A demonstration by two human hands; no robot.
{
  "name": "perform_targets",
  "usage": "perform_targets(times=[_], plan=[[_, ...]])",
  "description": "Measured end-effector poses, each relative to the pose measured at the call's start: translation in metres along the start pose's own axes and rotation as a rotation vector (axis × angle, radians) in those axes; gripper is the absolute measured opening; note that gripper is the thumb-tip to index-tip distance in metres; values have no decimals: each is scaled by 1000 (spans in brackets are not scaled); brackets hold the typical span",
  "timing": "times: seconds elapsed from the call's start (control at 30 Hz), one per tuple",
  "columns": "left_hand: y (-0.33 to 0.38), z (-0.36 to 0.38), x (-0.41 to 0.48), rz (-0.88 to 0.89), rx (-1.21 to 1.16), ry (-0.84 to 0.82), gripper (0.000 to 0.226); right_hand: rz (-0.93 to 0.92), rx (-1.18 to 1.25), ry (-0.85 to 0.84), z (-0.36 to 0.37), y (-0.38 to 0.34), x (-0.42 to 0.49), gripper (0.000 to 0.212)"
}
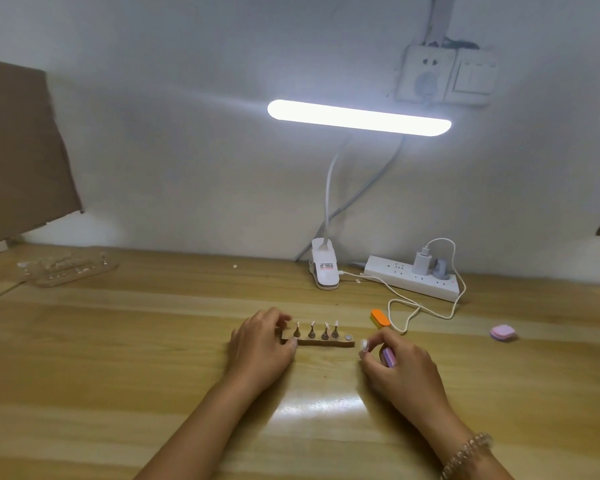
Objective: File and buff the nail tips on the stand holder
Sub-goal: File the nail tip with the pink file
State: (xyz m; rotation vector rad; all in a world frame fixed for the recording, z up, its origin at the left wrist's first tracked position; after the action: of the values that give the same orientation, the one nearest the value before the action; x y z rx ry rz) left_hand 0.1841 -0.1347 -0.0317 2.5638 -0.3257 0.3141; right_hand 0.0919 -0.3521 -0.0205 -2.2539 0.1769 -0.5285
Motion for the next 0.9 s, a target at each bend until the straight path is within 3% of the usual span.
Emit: perform_targets(times=[0.07,0.13,0.27,0.5,0.77,0.9], plan=[[5,-13,-6,6,-21,113,37,-12,15,-19,3,-3,-1,12],[29,-18,-17,147,-41,172,30,-19,37,-23,4,-5,-1,13],[70,22,-38,315,-145,-139,25,-13,87,-29,5,-6,-2,16],[65,32,-34,285,-368,-212,23,-9,177,-72,20,-14,-9,14],[57,33,-29,235,-402,-211,14,13,252,-172,21,-16,-9,12],[54,29,-25,209,-416,-177,14,3,153,-178,20,-14,-8,23]])
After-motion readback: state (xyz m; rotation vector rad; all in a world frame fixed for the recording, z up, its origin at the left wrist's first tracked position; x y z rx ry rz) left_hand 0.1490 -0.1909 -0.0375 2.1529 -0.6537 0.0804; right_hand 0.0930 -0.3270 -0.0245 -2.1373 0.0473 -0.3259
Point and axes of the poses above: each hand's wrist, its own x-axis towards the middle knuckle, its own z-axis out of the palm, y = z × x, the point moved 10 cm from there along x, towards the middle knuckle, and after that the axes turned 10 degrees about x, right-handed, at the moved point
